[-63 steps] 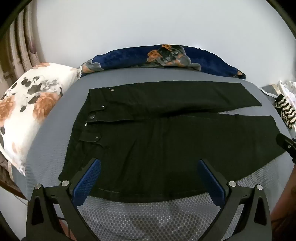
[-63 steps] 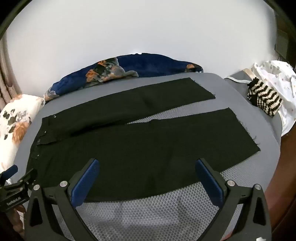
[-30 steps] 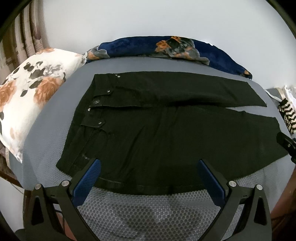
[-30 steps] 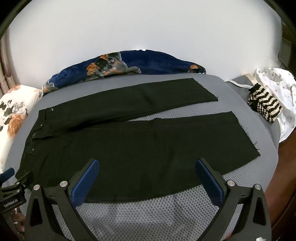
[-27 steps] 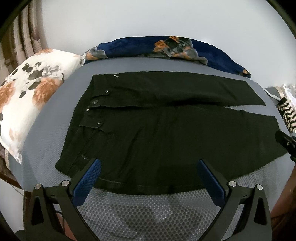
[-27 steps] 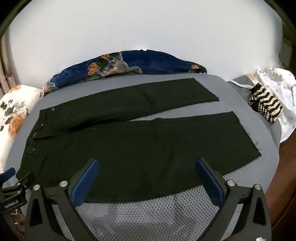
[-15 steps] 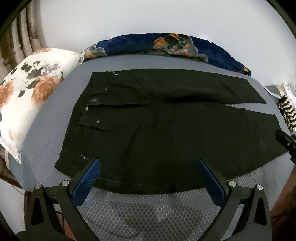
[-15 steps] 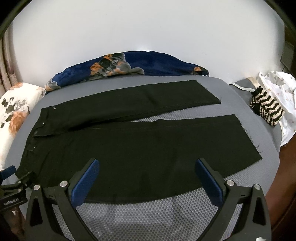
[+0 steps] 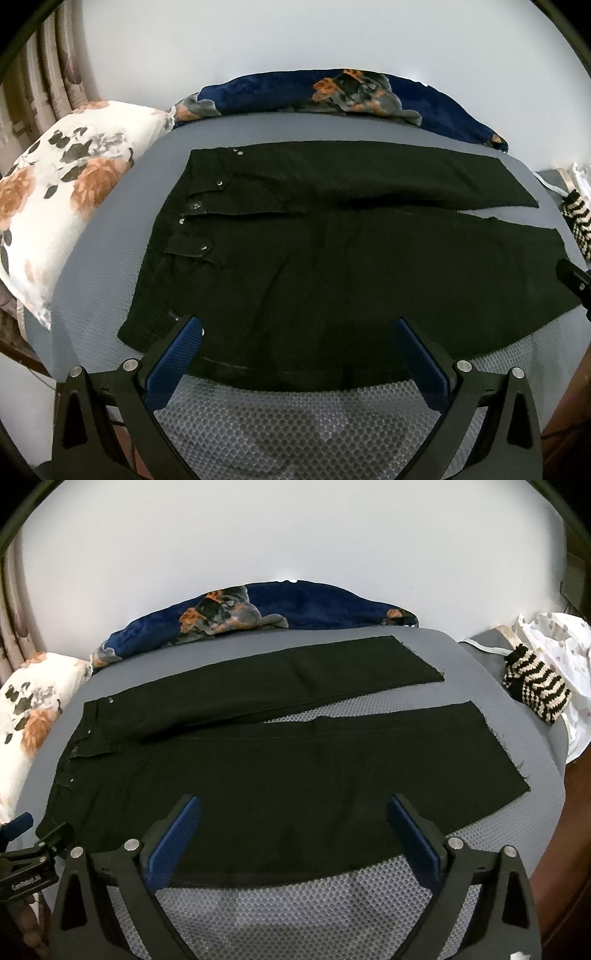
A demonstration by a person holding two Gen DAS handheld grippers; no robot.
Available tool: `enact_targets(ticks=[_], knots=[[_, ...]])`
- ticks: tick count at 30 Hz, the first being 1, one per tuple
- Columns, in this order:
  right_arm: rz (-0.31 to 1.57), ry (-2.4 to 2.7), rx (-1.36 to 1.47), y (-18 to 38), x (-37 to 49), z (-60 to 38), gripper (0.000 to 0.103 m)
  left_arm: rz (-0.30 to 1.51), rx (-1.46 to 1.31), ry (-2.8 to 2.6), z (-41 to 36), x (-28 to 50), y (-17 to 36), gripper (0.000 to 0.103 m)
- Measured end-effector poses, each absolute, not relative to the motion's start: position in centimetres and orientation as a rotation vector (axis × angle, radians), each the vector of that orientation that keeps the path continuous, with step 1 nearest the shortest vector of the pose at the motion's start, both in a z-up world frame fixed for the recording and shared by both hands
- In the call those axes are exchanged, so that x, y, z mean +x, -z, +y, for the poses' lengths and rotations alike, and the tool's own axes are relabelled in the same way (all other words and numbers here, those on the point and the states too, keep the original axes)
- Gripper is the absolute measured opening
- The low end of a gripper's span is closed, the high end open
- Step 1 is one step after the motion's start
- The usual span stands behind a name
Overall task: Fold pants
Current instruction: 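Move both grippers over the black trousers toward the waistband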
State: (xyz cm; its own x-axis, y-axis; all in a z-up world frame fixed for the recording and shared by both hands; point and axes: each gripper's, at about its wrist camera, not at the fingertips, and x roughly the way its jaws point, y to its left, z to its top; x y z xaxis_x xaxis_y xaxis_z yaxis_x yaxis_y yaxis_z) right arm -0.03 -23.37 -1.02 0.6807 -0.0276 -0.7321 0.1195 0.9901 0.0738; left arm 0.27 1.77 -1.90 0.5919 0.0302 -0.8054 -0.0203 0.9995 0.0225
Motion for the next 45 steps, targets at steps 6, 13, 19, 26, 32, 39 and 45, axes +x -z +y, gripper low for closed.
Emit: enact_targets(ticks=[6, 13, 19, 26, 32, 39, 45], knots=[[0.812, 0.091, 0.128, 0.8, -0.1, -23.7, 0.097, 0.932, 0.006, -0.043, 1.8, 0.3, 1.8, 0.103], [0.809, 0.093, 0.129, 0.8, -0.3, -23.8, 0.097, 0.932, 0.000, -0.047, 2.0, 0.2, 1.7, 0.103], [0.807, 0.103, 0.131, 0.7, -0.4, -23.8, 0.097, 0.929, -0.008, -0.054, 2.2, 0.1, 1.7, 0.103], [0.805, 0.109, 0.141, 0.7, -0.6, -24.1, 0.097, 0.928, -0.011, -0.058, 2.3, 0.1, 1.6, 0.103], [0.810, 0.103, 0.144, 0.8, -0.5, -24.1, 0.097, 0.929, -0.016, -0.065, 2.5, 0.1, 1.6, 0.103], [0.811, 0.106, 0.141, 0.8, -0.3, -24.1, 0.097, 0.929, -0.024, -0.074, 2.7, 0.3, 1.6, 0.103], [0.816, 0.104, 0.142, 0.9, -0.2, -23.9, 0.097, 0.930, -0.029, -0.077, 2.9, 0.3, 1.6, 0.103]])
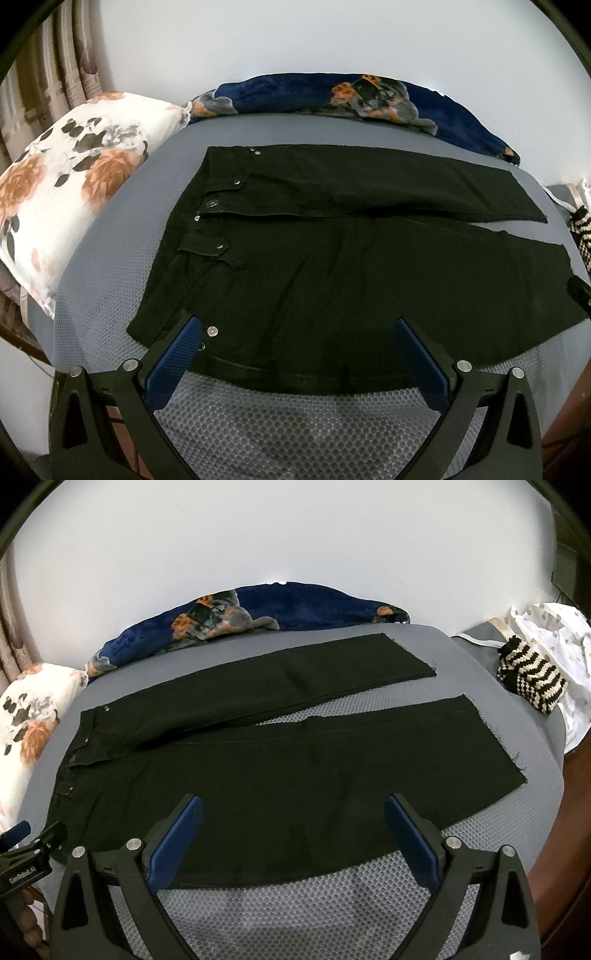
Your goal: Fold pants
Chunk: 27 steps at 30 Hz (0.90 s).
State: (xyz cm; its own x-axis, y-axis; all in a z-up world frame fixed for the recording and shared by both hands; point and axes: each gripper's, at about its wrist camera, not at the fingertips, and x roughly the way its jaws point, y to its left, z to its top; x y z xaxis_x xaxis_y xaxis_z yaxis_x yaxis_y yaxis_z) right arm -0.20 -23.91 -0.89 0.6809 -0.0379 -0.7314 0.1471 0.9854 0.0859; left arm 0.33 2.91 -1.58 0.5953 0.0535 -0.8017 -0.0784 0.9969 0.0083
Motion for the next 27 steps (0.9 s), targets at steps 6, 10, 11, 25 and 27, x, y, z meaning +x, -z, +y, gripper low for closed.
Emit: enact_targets(ticks=[6, 10, 11, 25, 27], knots=[[0.817, 0.099, 0.141, 0.8, 0.0, -23.8, 0.097, 0.931, -0.032, -0.079, 3.0, 0.5, 1.7, 0.103], [0.826, 0.089, 0.144, 1.0, 0.2, -23.7, 0.097, 0.931, -0.031, -0.081, 3.1, 0.6, 1.7, 0.103], [0.829, 0.089, 0.146, 1.1, 0.3, -23.7, 0.097, 0.932, -0.031, -0.083, 3.1, 0.7, 1.7, 0.103], [0.897, 0.106, 0.338, 2.2, 4.1, -25.9, 0.097, 0.948, -0.024, -0.100, 5.0, 5.6, 2.2, 0.103], [0.901, 0.125, 0.331, 2.1, 5.1, -26.0, 0.097, 0.955, -0.029, -0.100, 5.7, 7.1, 2.3, 0.103]])
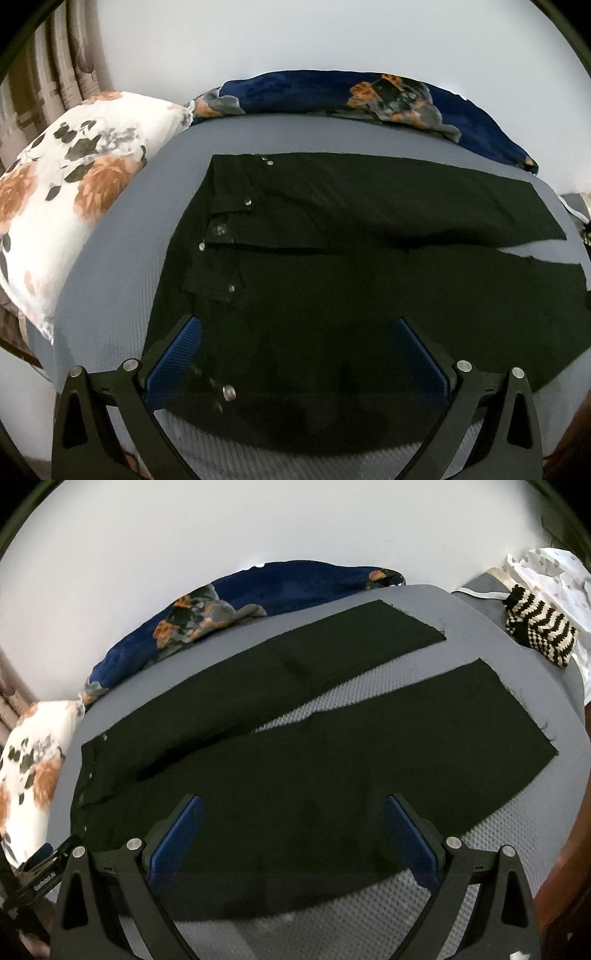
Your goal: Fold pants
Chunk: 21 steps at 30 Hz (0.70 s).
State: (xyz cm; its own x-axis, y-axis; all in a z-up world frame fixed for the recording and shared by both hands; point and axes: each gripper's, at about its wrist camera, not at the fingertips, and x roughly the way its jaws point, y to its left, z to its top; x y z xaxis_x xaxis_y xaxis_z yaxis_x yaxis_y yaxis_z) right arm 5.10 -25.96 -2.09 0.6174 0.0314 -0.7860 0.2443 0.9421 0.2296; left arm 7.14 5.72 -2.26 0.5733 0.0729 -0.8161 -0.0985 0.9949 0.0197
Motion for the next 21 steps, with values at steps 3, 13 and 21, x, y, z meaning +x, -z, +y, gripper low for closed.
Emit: enact_targets(ticks=[3, 13, 21], knots=[[0.908, 0.127, 0.334, 1.9, 6.8, -26.1, 0.098, 0.962, -0.049, -0.099, 6.9, 9.0, 2.3, 0.102], [0.989, -0.090, 0.527, 3.2, 13.7, -26.1, 0.100, 0.973, -0.160, -0.037, 12.8, 15.8, 2.7, 0.087], [0.962, -0.124, 0.461, 2.5, 19.9, -23.4, 0.099, 0.972, -0.338, 0.055, 20.5, 22.1, 4.5, 0.077]])
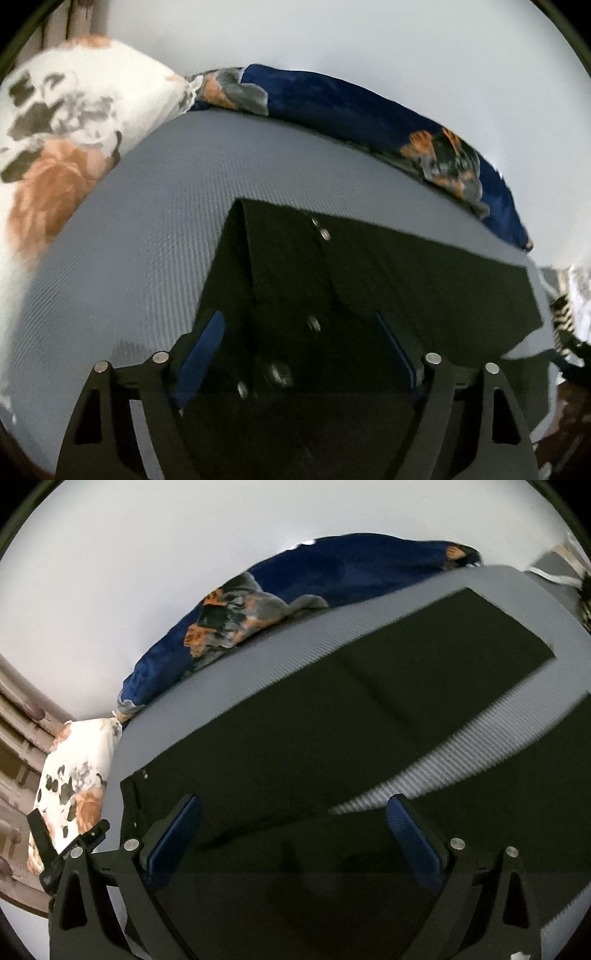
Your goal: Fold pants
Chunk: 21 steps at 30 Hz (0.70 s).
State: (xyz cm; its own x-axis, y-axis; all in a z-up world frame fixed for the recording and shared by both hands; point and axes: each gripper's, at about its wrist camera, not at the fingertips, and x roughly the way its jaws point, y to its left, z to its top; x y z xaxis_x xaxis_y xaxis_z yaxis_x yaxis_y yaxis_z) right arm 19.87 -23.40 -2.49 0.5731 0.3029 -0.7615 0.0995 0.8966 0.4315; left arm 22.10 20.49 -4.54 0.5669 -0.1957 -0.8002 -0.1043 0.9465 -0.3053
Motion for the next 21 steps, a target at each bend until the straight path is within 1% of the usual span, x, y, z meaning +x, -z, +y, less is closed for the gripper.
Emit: enact_targets(ticks=[2, 4, 9, 14, 15, 16, 18, 21], knots=[[0.953, -0.147, 0.448, 2.5, 21.3, -22.6, 0.097, 0.976, -0.375, 0.090, 22.0, 23.6, 5.3, 0.074], [0.951, -0.169, 0.451, 2.6, 22.4, -22.0, 0.095, 0.984, -0.405, 0.127, 23.0, 24.7, 6.2, 0.067], [0.978, -0.196, 0.428, 3.7, 24.9, -19.8, 0.094, 1.004, -0.481, 0.191, 25.4, 27.8, 8.9, 0.064], [1.025, -0.209, 0.382, 4.7, 26.4, -18.1, 0.094, 1.020, -0.560, 0.271, 26.4, 30.1, 10.3, 0.061], [1.030, -0.208, 0.372, 4.8, 26.6, -17.9, 0.094, 1.019, -0.572, 0.298, 26.5, 30.4, 10.4, 0.057], [1.033, -0.209, 0.362, 5.0, 26.8, -17.8, 0.094, 1.026, -0.584, 0.330, 26.3, 30.7, 10.5, 0.051], [1.042, -0.211, 0.357, 5.3, 27.3, -17.5, 0.094, 1.049, -0.602, 0.372, 26.1, 31.7, 10.8, 0.043], [1.049, -0.214, 0.359, 5.5, 27.9, -17.1, 0.094, 1.088, -0.620, 0.392, 25.8, 32.9, 11.5, 0.035]])
